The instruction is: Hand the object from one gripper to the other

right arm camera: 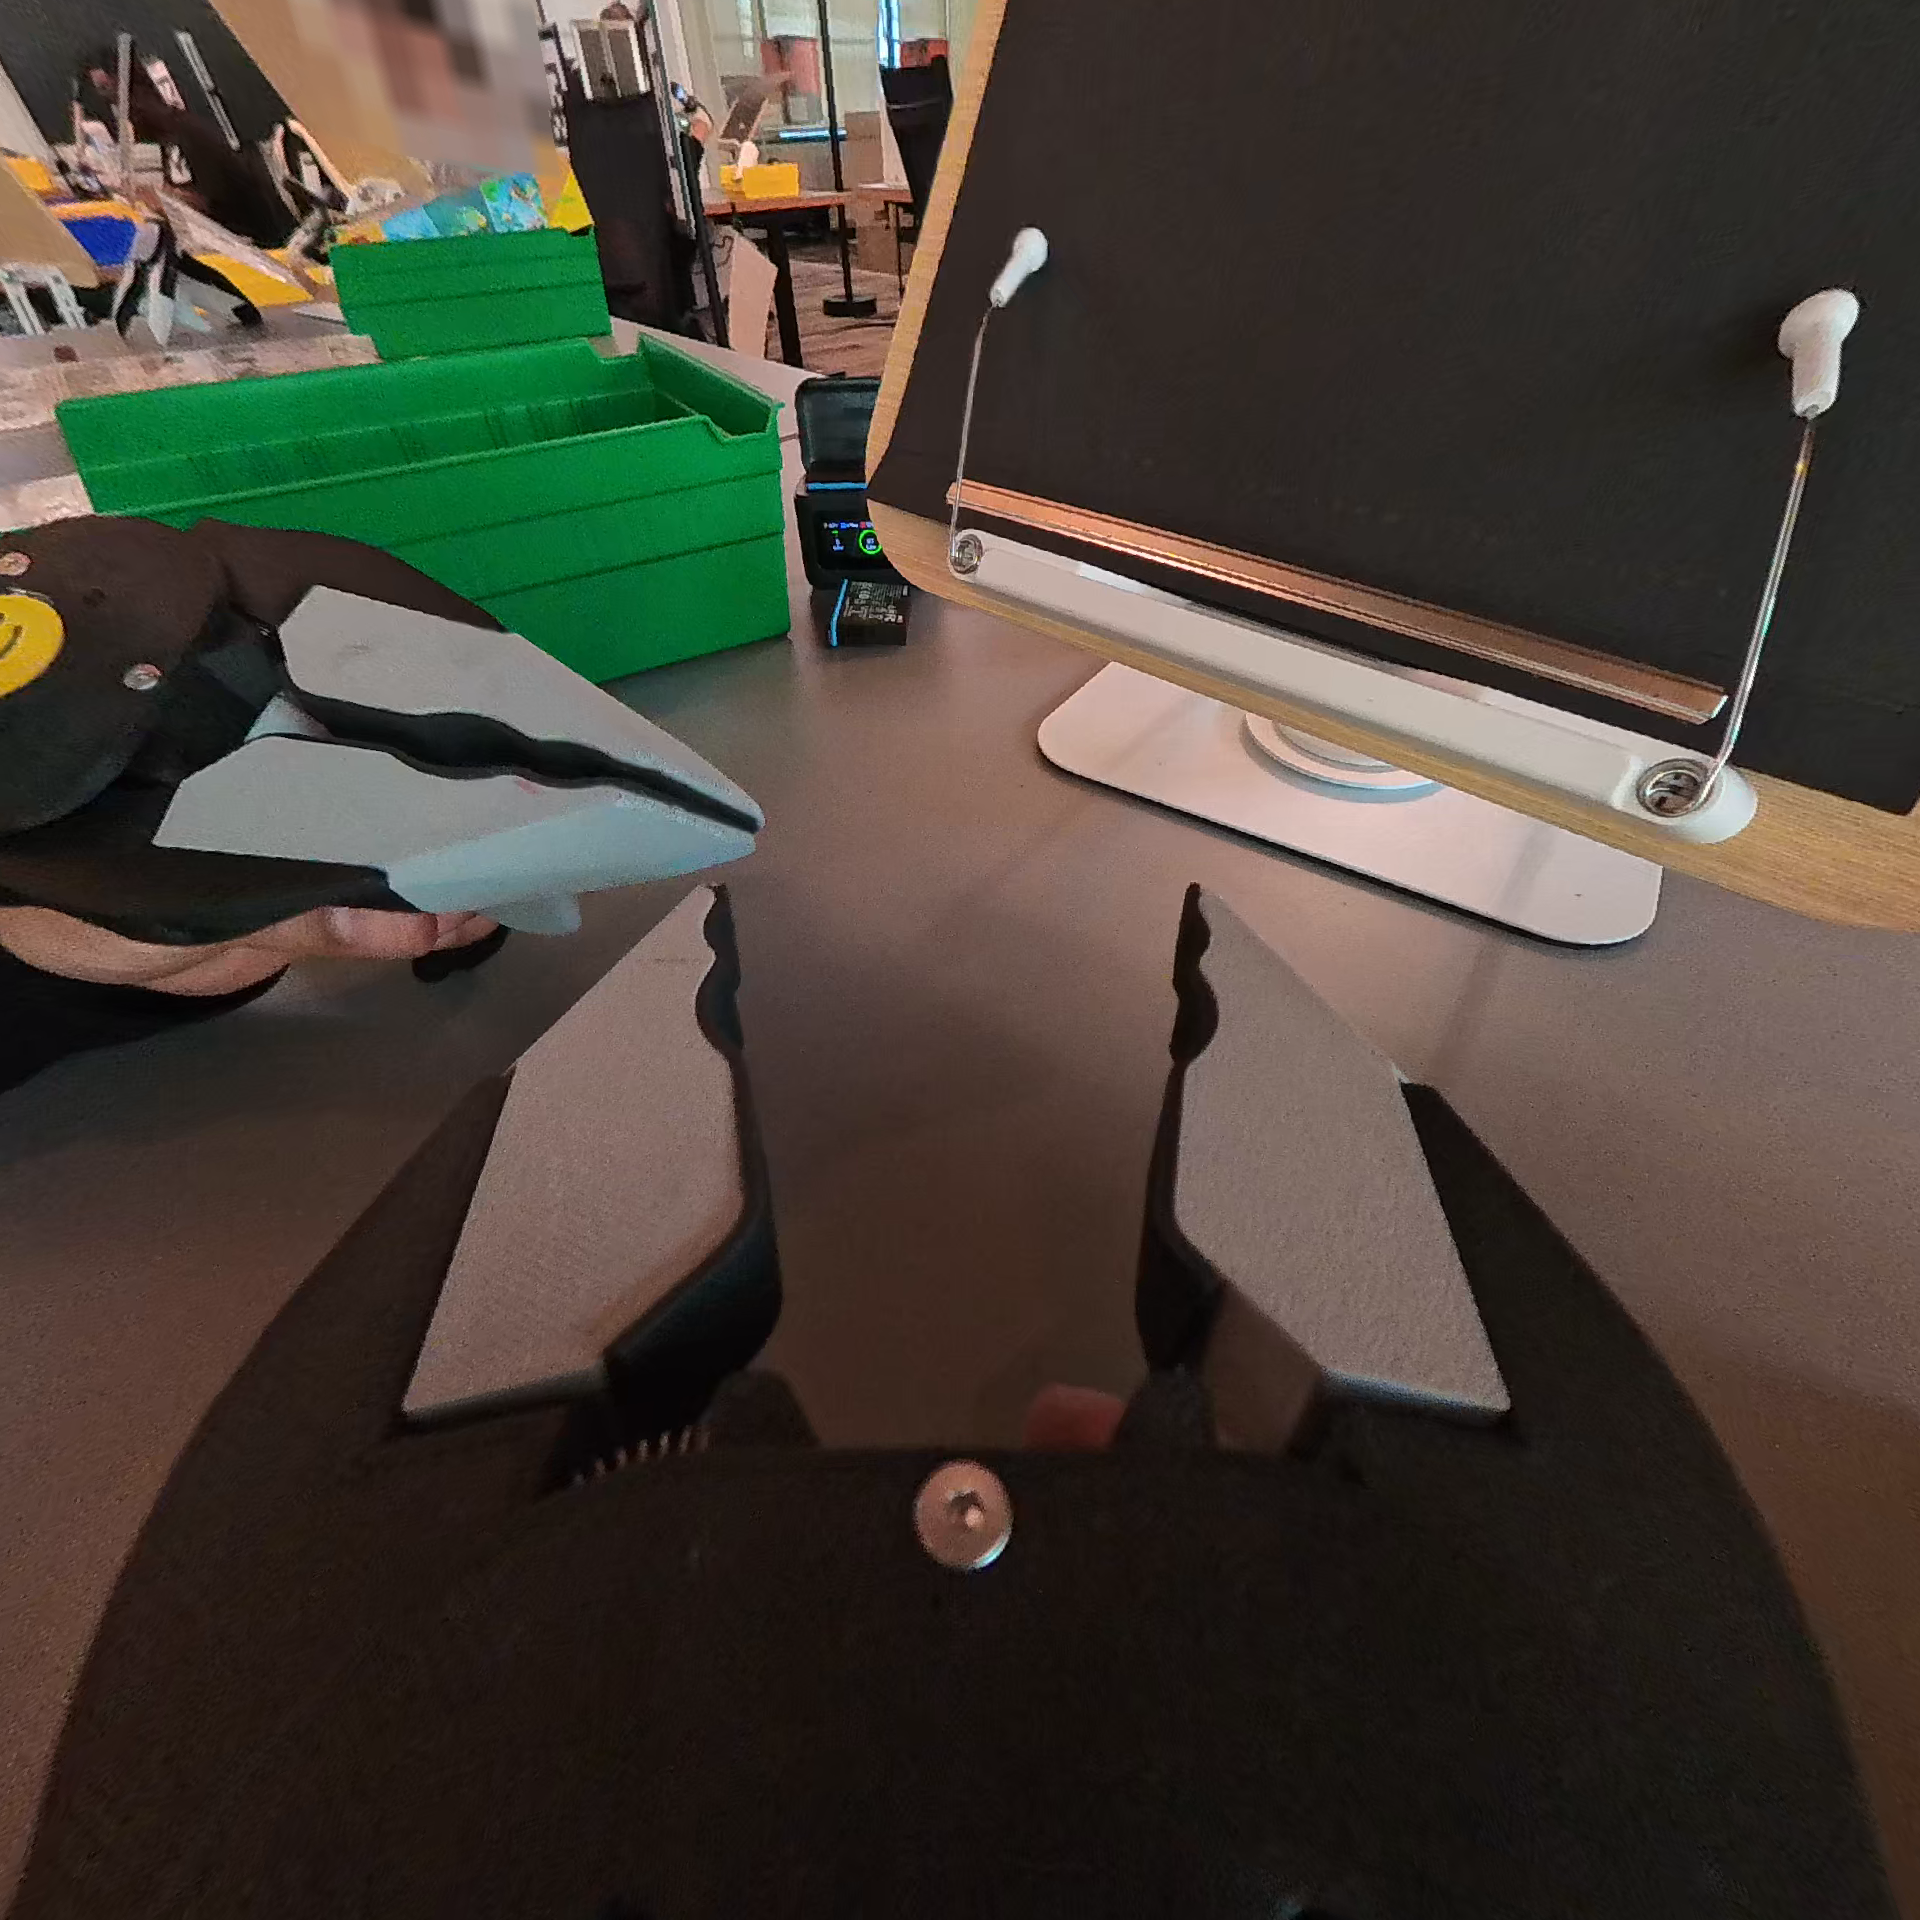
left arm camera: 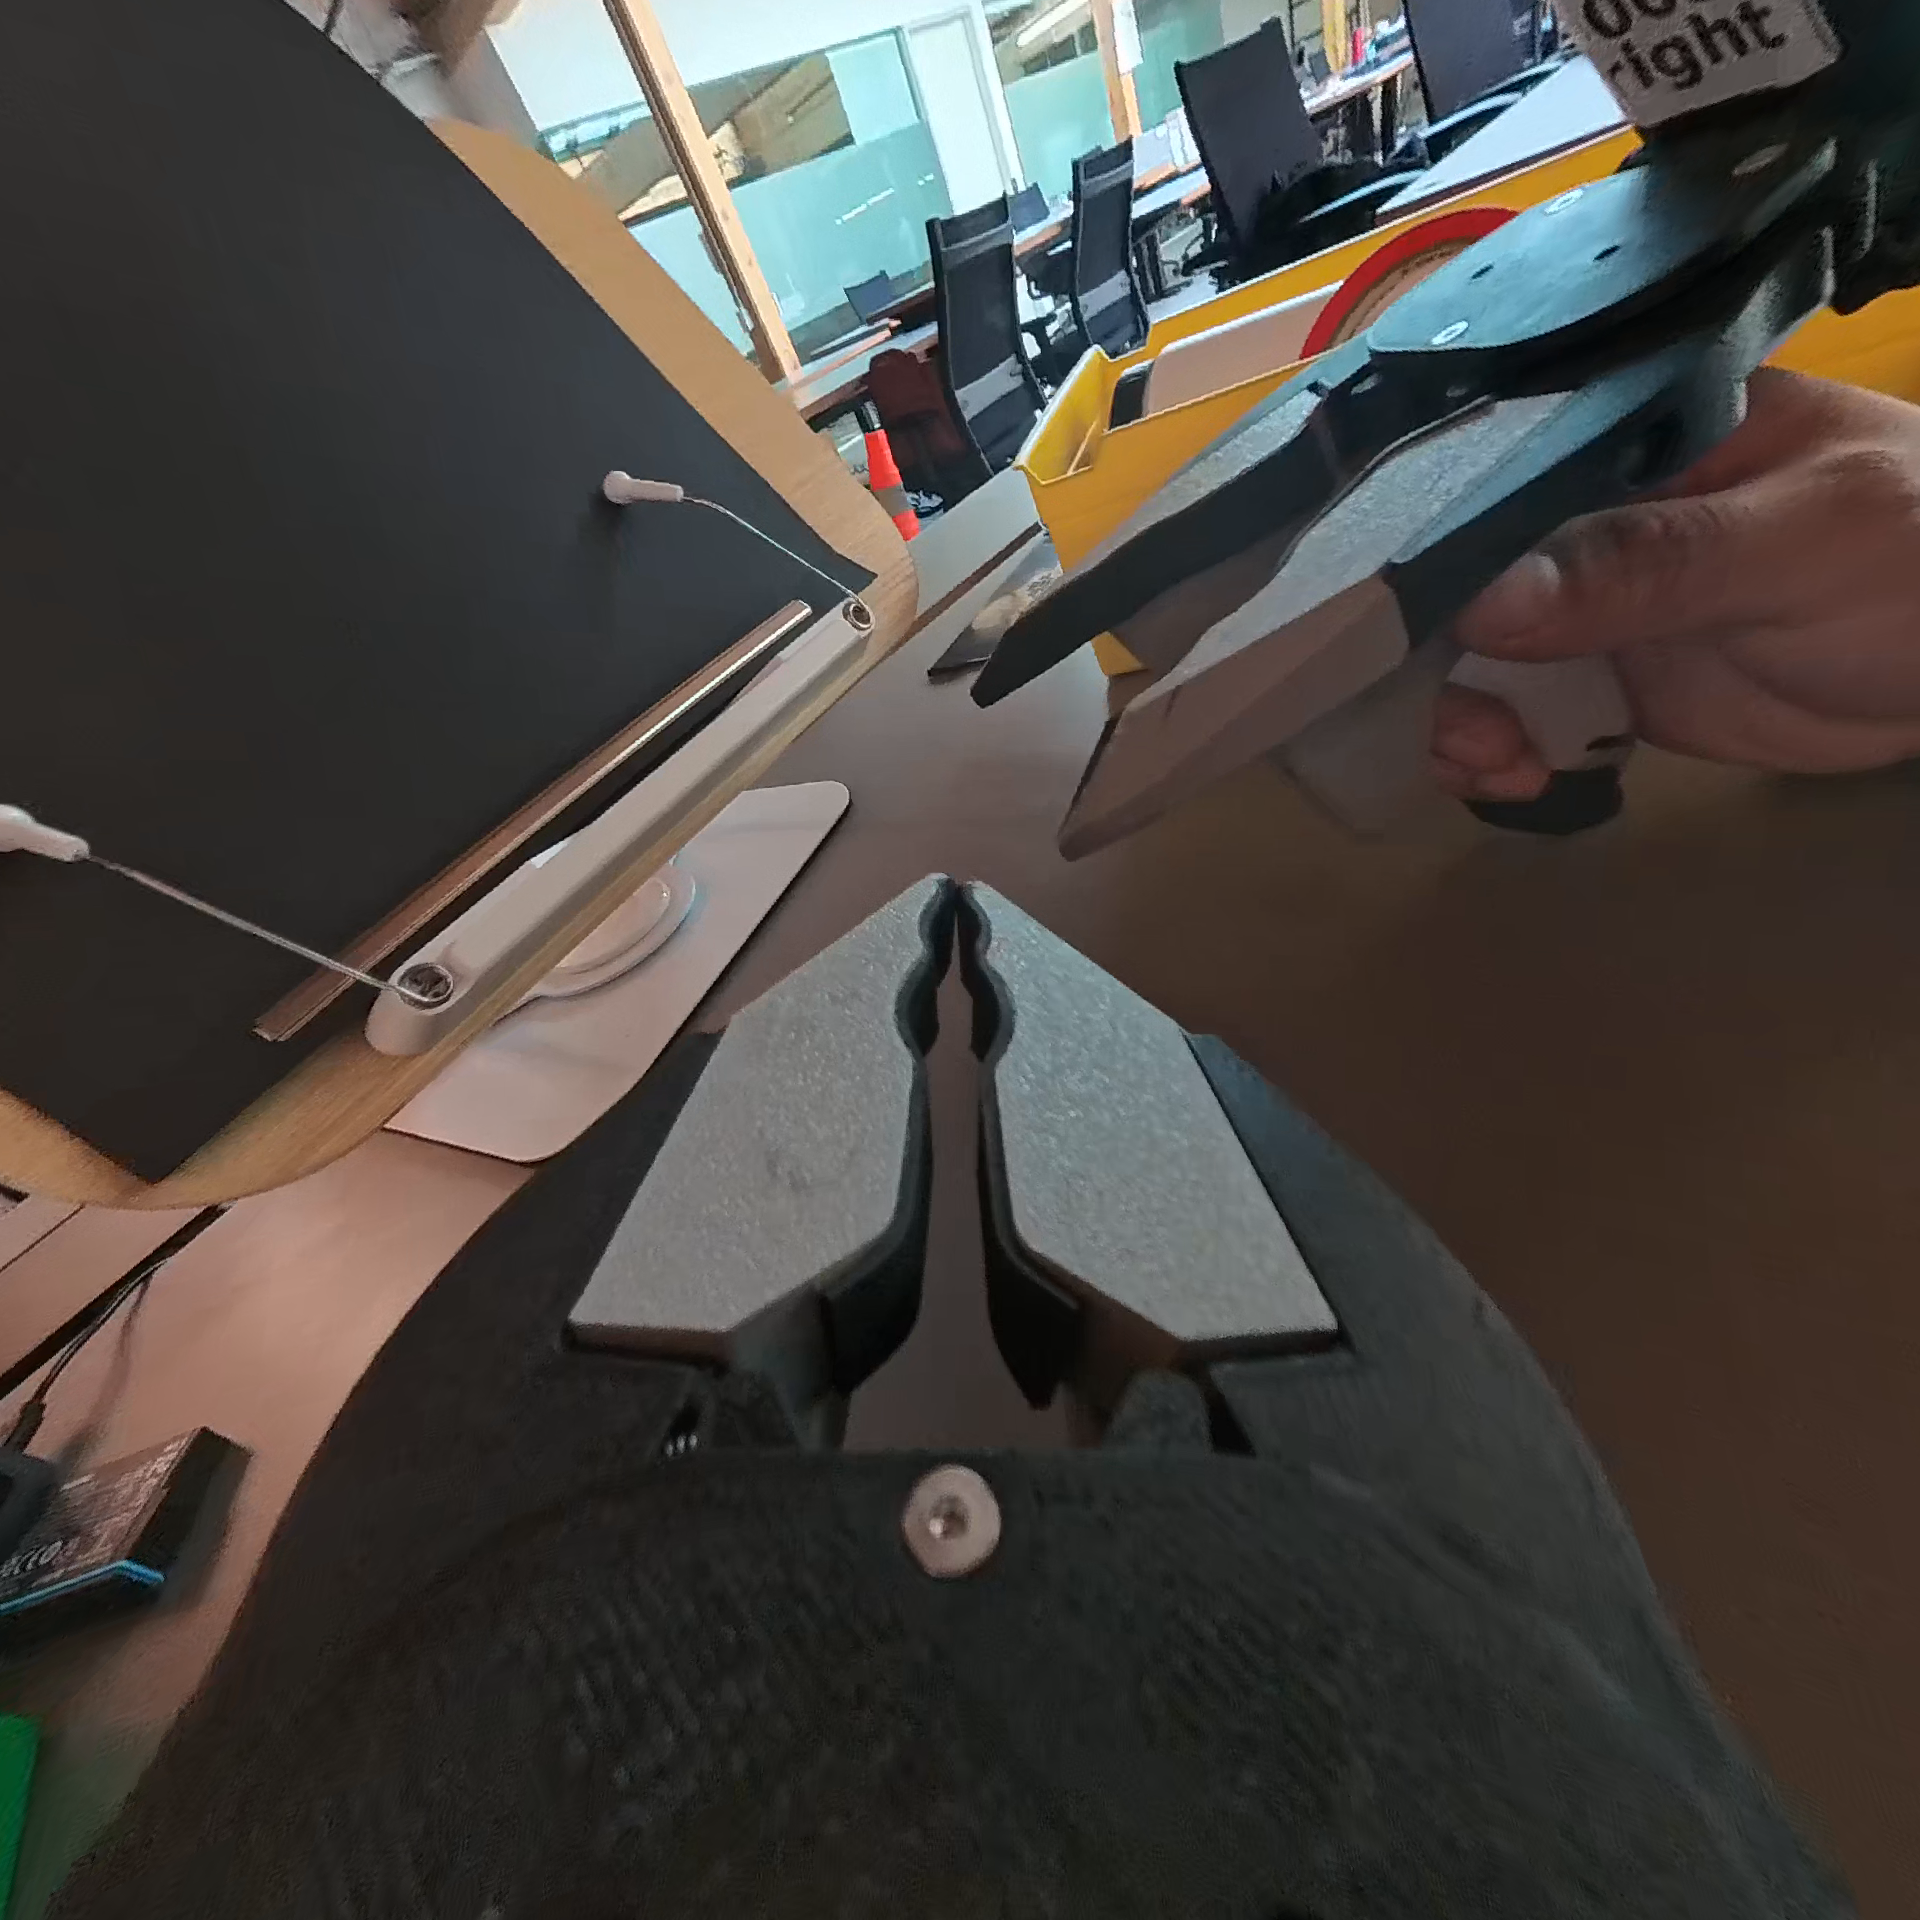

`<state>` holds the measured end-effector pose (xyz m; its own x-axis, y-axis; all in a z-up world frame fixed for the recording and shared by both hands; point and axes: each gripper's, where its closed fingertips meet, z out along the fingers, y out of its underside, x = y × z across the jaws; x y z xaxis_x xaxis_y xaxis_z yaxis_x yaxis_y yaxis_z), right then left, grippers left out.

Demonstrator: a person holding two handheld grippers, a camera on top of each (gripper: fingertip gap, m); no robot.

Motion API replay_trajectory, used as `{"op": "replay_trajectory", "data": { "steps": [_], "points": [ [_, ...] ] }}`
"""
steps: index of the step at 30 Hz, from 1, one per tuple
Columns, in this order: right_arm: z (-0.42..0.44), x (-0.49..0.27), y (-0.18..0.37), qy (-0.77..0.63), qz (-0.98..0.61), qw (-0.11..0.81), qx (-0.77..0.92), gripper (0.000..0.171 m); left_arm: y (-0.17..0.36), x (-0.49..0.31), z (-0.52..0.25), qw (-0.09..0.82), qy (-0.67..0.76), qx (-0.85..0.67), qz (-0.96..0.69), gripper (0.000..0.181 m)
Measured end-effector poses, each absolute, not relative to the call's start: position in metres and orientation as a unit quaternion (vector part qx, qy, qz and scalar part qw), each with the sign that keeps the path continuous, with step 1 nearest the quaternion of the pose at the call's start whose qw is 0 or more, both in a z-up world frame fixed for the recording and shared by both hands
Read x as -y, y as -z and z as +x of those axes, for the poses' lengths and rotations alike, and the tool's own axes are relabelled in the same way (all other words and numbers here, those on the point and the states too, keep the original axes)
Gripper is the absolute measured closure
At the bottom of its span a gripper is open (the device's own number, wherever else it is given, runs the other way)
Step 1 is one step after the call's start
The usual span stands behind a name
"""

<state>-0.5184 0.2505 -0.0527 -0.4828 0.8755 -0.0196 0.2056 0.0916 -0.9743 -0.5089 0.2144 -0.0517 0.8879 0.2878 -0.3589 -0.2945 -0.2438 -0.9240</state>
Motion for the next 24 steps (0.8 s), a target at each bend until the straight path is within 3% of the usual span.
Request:
{"op": "replay_trajectory", "data": {
  "steps": [24],
  "points": [
    [-0.5201, -0.2560, 0.0514, -0.539, -0.409, 0.320, 0.663, 0.099, 0.0513, -0.2158, -0.5062, 0.619, -0.221, 0.002, -0.753, 0.181]
  ]
}}
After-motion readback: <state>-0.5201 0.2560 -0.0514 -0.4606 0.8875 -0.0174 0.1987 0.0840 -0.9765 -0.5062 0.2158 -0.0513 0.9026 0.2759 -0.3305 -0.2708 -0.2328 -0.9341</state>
